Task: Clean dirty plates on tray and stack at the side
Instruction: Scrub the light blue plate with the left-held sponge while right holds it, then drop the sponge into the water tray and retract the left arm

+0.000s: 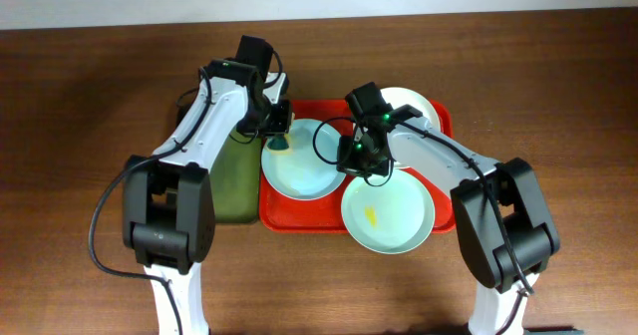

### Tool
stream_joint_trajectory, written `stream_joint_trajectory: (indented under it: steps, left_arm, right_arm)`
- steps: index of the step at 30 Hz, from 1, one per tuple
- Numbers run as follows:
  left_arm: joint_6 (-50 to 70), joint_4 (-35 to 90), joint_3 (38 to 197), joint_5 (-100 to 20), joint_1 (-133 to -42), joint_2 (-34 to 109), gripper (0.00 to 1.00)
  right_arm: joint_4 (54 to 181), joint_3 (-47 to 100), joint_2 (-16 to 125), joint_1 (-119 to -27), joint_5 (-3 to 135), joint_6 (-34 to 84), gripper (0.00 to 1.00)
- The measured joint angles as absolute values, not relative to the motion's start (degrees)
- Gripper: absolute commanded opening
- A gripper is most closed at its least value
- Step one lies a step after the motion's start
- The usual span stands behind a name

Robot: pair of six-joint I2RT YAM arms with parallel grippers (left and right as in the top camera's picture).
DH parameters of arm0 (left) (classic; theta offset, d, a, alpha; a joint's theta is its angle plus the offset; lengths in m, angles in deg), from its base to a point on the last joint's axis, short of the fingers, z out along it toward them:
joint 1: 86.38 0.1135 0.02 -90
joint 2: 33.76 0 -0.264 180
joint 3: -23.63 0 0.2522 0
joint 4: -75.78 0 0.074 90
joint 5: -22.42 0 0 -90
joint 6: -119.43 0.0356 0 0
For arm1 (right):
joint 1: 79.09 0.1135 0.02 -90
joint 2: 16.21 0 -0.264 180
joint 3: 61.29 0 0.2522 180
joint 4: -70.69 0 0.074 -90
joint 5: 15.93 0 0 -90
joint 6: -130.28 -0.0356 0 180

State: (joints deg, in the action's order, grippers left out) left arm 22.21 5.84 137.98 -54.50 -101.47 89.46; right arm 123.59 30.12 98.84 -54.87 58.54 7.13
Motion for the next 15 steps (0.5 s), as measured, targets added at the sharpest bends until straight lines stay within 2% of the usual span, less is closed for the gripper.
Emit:
stream_joint_trajectory:
  steps: [3, 8, 13, 15]
  left_arm:
    - [22.54, 7.74, 134.38, -54.69, -102.11, 89.44, 0.00]
    - [18.19, 17.77, 124.30, -59.02, -103.79, 87.52, 0.00]
    - [18.06, 19.45, 122.68, -44.07, -109.01, 87.49, 0.00]
    - [18.08, 18.73, 122.66, -42.28, -108.77, 87.65, 0.00]
  right_arm:
    - [123.52, 30.12, 98.84, -55.15, 58.04, 7.51, 0.04]
    - [123.56, 30.01, 98.84, -55.43, 58.06, 7.75, 0.04]
    - [123.56, 30.01, 98.84, -55.43, 58.08, 7.73, 0.04]
    - [123.56, 30.01, 98.84, -55.43, 58.06, 7.75, 0.04]
